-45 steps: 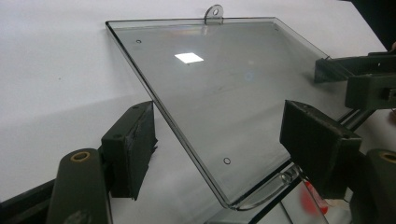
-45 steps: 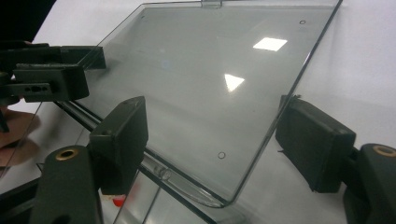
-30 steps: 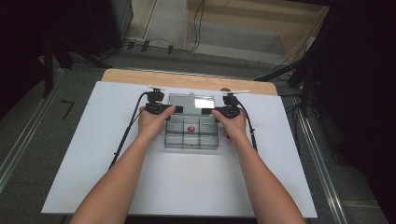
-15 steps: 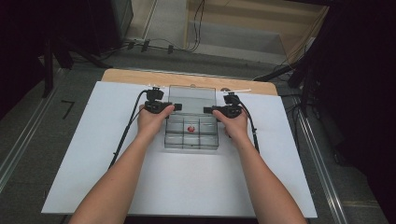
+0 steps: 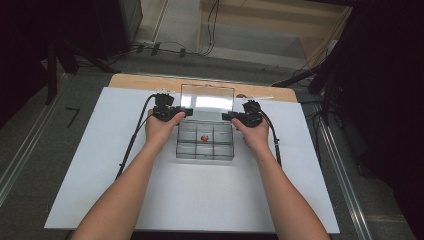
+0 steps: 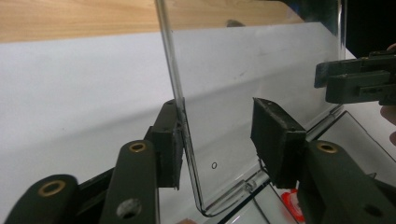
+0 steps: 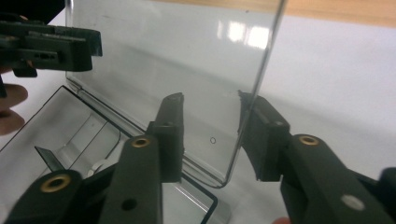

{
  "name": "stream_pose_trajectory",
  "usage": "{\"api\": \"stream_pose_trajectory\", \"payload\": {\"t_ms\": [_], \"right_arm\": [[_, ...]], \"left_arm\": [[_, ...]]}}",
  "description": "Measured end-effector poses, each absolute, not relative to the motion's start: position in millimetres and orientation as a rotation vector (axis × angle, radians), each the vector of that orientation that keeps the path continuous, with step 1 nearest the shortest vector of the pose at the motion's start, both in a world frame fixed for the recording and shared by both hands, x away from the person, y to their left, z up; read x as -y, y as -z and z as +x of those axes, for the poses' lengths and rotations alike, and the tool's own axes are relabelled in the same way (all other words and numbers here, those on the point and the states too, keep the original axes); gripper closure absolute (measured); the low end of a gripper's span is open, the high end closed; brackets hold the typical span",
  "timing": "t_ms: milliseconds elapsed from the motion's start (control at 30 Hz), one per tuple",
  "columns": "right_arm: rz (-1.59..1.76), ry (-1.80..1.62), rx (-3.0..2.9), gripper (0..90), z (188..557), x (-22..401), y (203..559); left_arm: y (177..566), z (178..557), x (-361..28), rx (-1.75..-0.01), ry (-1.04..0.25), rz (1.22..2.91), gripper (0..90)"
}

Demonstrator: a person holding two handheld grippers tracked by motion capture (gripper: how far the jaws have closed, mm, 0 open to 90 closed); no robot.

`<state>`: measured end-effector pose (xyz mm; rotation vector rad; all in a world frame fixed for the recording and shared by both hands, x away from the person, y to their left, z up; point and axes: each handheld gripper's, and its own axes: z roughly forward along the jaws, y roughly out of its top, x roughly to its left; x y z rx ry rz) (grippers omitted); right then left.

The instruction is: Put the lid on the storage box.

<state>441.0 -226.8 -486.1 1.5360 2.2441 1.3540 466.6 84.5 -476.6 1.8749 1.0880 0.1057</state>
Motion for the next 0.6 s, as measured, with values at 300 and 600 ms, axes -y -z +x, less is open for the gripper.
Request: {"api": "stream_pose_trajectory", "payload": {"t_ms": [300,600], "right_arm": [[1.402,-1.33,-2.222,66.3,427,228,483],[1.355,-1.298,-2.224,66.4,422,226,481]], "left_arm": [[468,462,-84,-1.016,-0.136,1.87,56.4],[456,460,-88,-0.96,-0.157,1.842,55.8]]}}
